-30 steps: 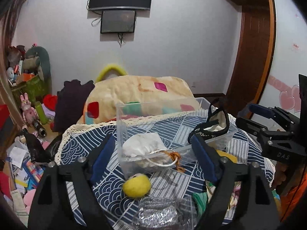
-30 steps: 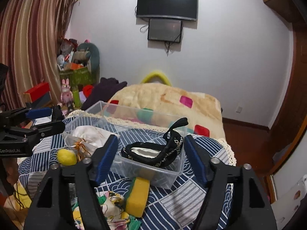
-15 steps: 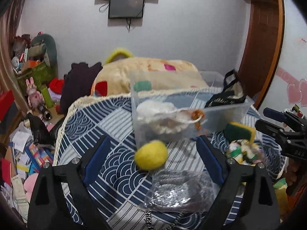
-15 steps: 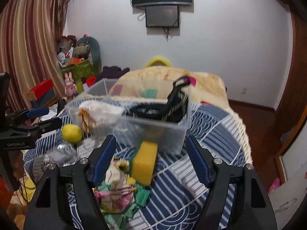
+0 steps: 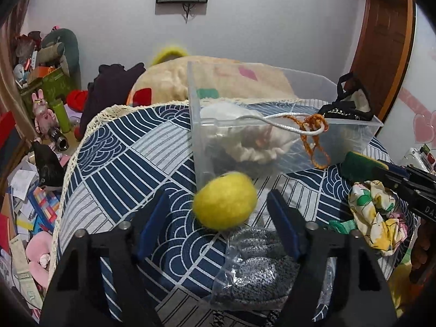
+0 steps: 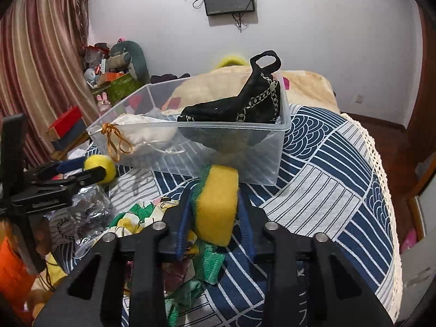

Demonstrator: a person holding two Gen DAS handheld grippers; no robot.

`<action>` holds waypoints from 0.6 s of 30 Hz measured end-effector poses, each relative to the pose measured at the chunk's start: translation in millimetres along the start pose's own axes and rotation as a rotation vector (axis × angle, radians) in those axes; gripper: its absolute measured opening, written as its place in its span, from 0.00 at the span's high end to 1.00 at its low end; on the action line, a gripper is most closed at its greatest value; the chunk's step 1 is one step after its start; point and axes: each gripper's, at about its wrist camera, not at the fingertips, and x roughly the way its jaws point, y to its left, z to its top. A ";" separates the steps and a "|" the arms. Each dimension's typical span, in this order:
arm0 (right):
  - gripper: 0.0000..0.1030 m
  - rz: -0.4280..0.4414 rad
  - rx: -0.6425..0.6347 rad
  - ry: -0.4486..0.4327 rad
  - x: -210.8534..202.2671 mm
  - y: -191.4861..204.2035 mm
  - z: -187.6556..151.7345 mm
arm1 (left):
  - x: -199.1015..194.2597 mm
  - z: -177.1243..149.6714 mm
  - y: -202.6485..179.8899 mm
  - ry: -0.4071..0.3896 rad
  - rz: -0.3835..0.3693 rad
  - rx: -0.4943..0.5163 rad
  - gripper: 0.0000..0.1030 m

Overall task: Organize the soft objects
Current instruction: 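Grasp the yellow felt ball with the left tool while the right tool grasps the yellow-green sponge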

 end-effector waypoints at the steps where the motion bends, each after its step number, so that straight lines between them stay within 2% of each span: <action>1: 0.73 0.000 -0.004 -0.001 -0.7 2.0 0.6 | 0.7 -0.2 -0.2 0.002 -0.003 0.003 0.37; 3: 0.73 -0.005 -0.015 -0.015 -4.2 3.7 0.3 | 0.5 -1.0 0.1 0.004 -0.008 0.009 0.50; 5: 0.74 -0.007 -0.021 -0.032 -9.1 5.3 0.8 | 1.2 -1.7 -0.4 0.010 -0.018 0.013 0.56; 11: 0.74 -0.020 -0.027 -0.079 -24.1 4.9 3.1 | -8.0 -1.8 -2.0 -0.008 -0.022 0.008 0.56; 18: 0.74 -0.024 -0.038 -0.131 -40.3 8.8 11.5 | -39.7 1.4 -8.2 -0.089 -0.006 0.023 0.56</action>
